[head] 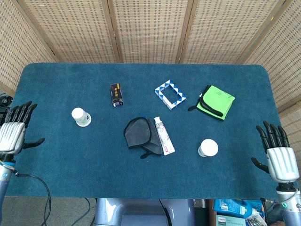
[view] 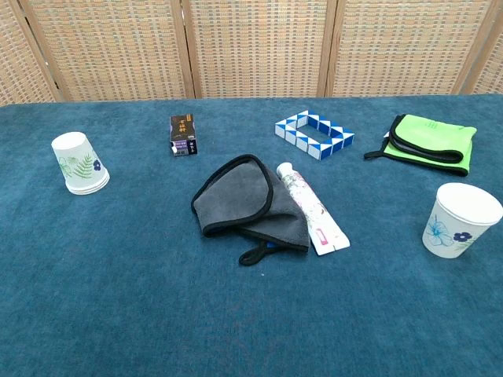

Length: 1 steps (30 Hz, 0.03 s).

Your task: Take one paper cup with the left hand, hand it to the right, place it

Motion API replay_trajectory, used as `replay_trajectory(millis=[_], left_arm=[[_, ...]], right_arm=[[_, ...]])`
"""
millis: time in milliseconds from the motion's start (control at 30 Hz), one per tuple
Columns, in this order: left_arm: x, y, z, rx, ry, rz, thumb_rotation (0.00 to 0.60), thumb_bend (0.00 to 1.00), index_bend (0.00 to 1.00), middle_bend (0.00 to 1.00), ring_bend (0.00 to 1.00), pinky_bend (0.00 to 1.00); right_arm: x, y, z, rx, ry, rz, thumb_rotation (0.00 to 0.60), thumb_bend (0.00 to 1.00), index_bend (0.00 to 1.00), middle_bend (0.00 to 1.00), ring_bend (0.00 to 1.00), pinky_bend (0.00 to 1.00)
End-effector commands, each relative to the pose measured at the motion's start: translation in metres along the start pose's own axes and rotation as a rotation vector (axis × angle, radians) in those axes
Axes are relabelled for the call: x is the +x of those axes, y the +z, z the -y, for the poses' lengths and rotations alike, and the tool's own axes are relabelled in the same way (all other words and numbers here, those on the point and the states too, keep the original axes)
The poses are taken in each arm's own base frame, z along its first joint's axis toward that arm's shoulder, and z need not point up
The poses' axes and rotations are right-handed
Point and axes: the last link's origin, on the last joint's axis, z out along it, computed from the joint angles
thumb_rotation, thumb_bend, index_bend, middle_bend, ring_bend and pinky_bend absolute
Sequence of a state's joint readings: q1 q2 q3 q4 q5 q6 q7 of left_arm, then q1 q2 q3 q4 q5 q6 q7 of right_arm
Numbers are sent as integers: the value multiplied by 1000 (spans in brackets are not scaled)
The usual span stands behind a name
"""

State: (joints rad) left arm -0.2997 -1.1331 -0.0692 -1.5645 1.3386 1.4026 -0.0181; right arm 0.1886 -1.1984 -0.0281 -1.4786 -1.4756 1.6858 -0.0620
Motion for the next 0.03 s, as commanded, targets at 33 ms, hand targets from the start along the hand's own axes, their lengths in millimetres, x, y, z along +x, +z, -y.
replay_trajectory(millis=[33], left_arm=[[4,-27,1,26,20,-11,600,170,0,0,0,0]], right_arm=[[4,-8,-1,-14,19,-6,600,0,0,0,0,0]])
